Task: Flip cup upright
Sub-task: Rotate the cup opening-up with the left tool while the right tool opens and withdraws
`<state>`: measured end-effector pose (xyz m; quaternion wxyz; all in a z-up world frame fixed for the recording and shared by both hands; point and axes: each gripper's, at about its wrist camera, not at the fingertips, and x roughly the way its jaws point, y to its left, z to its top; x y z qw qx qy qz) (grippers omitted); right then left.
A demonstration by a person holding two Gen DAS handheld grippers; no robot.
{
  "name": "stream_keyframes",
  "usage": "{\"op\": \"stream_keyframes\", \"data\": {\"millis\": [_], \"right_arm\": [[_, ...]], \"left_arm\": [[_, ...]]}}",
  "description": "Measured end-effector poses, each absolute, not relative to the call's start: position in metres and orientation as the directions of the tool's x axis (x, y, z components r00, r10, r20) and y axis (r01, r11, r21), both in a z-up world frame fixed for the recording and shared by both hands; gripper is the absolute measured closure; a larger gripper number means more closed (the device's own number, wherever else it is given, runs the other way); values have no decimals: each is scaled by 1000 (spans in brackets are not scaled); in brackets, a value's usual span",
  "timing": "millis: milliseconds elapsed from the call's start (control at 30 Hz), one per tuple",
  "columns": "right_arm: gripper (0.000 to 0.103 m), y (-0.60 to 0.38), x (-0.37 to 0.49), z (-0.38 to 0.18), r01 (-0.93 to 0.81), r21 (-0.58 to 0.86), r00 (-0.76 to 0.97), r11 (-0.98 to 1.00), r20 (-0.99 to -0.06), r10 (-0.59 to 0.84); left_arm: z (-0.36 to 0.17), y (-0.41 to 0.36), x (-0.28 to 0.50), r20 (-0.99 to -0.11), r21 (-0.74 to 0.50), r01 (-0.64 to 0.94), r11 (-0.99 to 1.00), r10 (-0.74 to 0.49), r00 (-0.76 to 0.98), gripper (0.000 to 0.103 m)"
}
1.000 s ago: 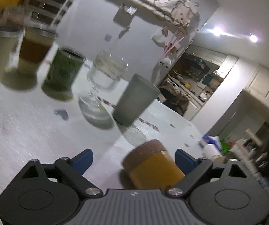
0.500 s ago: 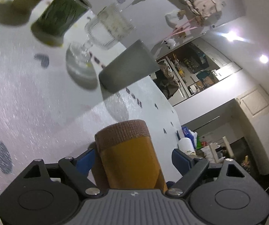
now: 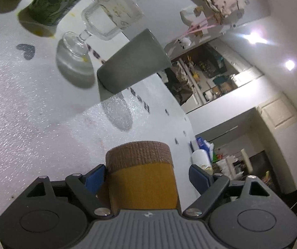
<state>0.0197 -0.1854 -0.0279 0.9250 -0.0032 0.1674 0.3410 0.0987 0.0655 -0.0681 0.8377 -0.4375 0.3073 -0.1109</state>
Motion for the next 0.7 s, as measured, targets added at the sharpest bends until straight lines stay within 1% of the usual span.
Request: {"op": "stream_keyframes", "data": {"millis": [67,133,200,267,367,567,700], "right_arm": [[45,-188,19,-29,-637,115,707,762,-308,637],[45,-189,17,-30,-642,113,704,759,-305,641],[45,-187,14,-30,-643,104,706,759,-303,640],[45,-187,15,-30,-643,97,709,760,-301,638],[45,-188,15,-30,-649,95,706,755,-296,644],[46,-183,15,-28,-672,90,685,735,-301,663],[47,-173,19,-28,-674,106,675,731,-314,667]], "left_arm": [[-66,60,104,-453,-771,-85,631,-450,770,17],[-65,55,109,-488,-736,-85,672,-440,754,24],[-65,55,111,-504,-722,-87,686,-436,746,27],[-66,58,110,-501,-732,-91,675,-443,743,28],[-59,57,102,-480,-708,-61,704,-415,773,29],[-25,46,62,-371,-513,60,856,-284,884,30],[-10,43,44,-338,-405,82,911,-232,912,31]]}}
